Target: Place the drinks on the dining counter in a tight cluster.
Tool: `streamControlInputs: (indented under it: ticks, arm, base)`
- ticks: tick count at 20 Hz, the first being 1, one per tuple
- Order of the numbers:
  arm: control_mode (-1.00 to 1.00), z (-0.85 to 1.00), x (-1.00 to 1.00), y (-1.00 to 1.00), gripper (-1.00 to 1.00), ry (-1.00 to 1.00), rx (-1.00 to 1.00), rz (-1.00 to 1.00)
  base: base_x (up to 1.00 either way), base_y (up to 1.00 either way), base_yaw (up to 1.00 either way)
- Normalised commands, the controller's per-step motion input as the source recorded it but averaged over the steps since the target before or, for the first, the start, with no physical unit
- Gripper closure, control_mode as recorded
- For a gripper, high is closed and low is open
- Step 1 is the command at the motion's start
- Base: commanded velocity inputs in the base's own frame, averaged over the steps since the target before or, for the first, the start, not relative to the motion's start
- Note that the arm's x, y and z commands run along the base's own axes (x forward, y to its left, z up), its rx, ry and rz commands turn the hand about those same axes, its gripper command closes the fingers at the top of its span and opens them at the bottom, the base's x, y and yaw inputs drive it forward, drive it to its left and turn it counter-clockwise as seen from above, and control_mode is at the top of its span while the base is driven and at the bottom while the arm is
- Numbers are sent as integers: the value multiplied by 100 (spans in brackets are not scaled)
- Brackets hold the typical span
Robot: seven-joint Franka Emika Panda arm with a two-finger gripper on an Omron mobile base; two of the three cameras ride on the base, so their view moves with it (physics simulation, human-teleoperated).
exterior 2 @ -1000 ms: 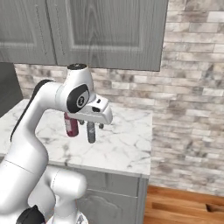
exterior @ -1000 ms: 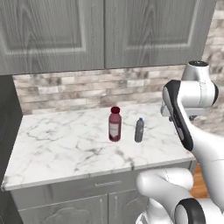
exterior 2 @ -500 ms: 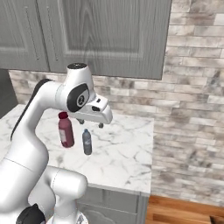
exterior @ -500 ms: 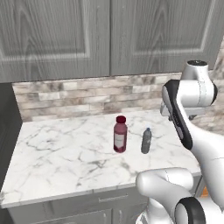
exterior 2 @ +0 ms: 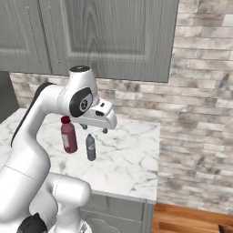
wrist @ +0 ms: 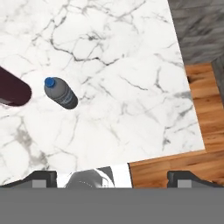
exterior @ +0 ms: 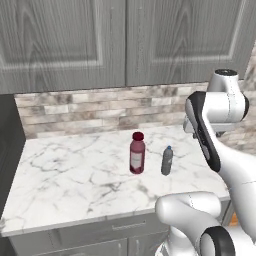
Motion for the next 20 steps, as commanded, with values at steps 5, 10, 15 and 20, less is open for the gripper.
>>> streamControlInputs:
  ticks: [5,10,15,20]
  arm:
    - [-100,-12,9,0,-100,-1,2,12]
    - [-100,-51,59,3,-100,-7,16,54]
    - [-100,-33,50,0,-100,-12,11,58]
    - [-100,0,19,3,-100,-14,13,58]
  base:
    - [0,0,0]
    - [0,0,0]
    - [0,0,0]
    - [0,0,0]
